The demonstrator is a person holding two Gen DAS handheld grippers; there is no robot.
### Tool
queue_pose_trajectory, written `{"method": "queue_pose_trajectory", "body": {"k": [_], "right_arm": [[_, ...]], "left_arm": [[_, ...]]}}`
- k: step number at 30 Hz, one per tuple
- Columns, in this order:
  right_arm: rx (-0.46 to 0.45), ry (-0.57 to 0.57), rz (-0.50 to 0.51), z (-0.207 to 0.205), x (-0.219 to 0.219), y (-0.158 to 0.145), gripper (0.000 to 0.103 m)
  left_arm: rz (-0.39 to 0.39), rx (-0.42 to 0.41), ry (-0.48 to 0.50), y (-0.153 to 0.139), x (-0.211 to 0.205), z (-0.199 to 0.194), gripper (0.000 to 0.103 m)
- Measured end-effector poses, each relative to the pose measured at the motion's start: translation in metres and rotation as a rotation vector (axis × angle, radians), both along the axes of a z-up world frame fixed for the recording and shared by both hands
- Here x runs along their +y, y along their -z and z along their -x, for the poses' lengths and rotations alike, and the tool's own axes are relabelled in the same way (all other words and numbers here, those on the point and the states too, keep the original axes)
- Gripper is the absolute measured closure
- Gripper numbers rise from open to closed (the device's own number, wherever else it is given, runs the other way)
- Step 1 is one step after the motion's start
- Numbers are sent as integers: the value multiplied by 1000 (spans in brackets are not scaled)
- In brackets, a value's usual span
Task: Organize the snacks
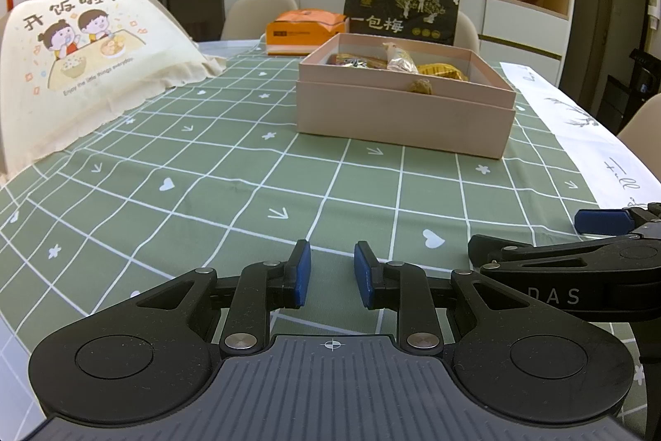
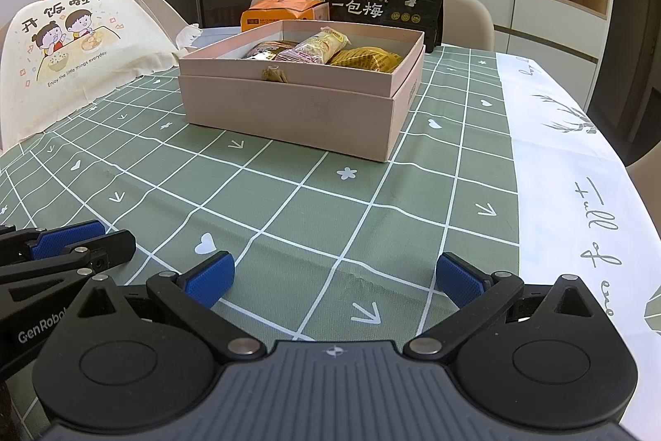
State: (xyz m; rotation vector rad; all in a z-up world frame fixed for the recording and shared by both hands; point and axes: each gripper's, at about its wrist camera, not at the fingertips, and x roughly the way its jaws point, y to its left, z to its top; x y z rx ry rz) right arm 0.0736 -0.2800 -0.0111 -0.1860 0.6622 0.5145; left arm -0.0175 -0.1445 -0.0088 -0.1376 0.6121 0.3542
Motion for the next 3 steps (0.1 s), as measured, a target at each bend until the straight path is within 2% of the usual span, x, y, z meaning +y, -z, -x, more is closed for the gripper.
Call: {"method": "queue_pose_trajectory", "body": {"k": [3], "right_arm": [[0,0,0,0,0,0,0]], "left_arm": [[5,-2,4,0,0,0,76]]}}
